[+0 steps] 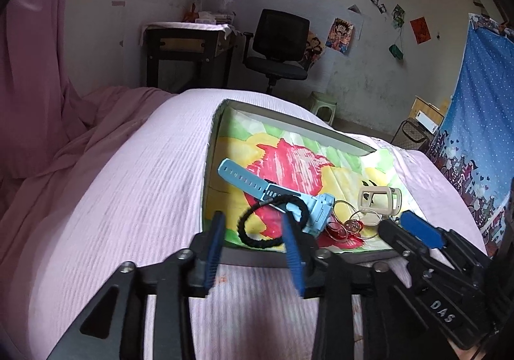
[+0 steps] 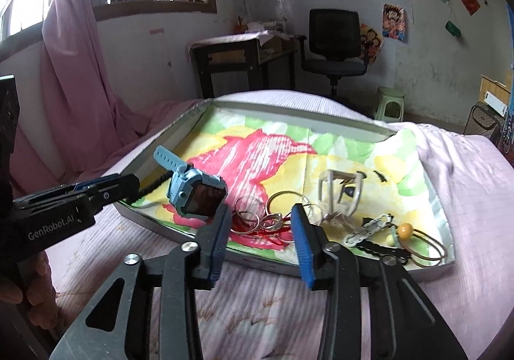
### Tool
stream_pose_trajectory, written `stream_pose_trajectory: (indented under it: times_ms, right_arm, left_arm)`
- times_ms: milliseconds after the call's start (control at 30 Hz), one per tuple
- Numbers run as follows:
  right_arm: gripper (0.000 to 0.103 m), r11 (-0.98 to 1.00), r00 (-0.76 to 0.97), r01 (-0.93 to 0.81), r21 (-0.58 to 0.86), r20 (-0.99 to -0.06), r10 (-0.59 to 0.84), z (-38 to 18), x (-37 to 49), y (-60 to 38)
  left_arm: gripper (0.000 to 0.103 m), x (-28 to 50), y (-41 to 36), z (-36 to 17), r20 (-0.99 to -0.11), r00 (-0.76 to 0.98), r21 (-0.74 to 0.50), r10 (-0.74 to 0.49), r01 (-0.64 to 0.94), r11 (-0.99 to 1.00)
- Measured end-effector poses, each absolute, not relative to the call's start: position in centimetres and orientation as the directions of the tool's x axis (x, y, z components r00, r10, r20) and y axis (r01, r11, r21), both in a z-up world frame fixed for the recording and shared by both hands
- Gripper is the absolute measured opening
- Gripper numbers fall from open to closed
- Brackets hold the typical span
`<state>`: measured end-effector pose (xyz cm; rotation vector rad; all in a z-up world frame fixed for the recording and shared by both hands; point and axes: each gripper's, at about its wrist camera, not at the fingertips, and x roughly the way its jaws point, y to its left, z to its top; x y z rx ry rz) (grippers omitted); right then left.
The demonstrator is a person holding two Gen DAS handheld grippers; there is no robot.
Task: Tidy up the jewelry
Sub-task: 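Withdraw both tools from the box back over the bed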
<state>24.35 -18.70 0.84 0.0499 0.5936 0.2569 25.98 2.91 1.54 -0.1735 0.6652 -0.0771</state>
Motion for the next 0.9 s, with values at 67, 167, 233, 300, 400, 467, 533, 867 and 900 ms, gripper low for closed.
stream_pose_trajectory:
  times_ms: [67,167,233,300,400,467,533,867,900]
  right_arm:
    - [0.041,0.969,0.814,-0.216,0.123,-0.525,0.248,1.2,23.7,-19.2]
    - [0.048,0.970,0.835,-0.204,0.135,-0.493,0.244,1.7,22.7,-20.0]
    - [0.052,0.969,0.845,-0.201,0.142,-0.475,0.245,2.0,22.2,-20.4]
    - [0.057,0.969,0.857,-0.195,0.149,-0.455,0.242,2.2,21.6,-20.8]
    - [0.064,0.969,0.869,-0.193,0.156,-0.430,0.243,2.6,20.7,-21.3]
    - [0.069,0.968,0.879,-0.192,0.162,-0.410,0.243,2.8,19.9,-21.6]
    - [0.074,0.968,0.889,-0.184,0.169,-0.391,0.237,2.9,19.2,-22.0]
    - [0.091,0.959,0.913,-0.168,0.227,-0.331,0.238,3.1,16.6,-23.2]
    - [0.092,0.959,0.914,-0.168,0.228,-0.329,0.238,3.1,16.4,-23.3]
  left_arm:
    - [0.044,25.6,3.0,1.7,-0.598,0.793,-0.182,-0.117,0.008,0.983]
    - [0.051,24.9,3.3,2.0,-0.583,0.805,-0.180,-0.110,0.005,0.984]
    - [0.057,24.3,3.3,2.2,-0.570,0.815,-0.173,-0.105,0.005,0.985]
    - [0.065,23.5,3.3,2.4,-0.552,0.828,-0.166,-0.099,0.007,0.986]
    - [0.080,22.5,3.2,2.8,-0.519,0.850,-0.160,-0.092,0.009,0.987]
    - [0.088,21.6,3.2,3.1,-0.490,0.867,-0.157,-0.089,0.013,0.987]
    - [0.094,20.9,3.1,3.3,-0.466,0.881,-0.147,-0.086,0.018,0.989]
    - [0.101,17.7,2.6,3.7,-0.400,0.912,-0.124,-0.092,0.046,0.991]
    - [0.101,17.4,2.5,3.8,-0.395,0.914,-0.124,-0.095,0.050,0.991]
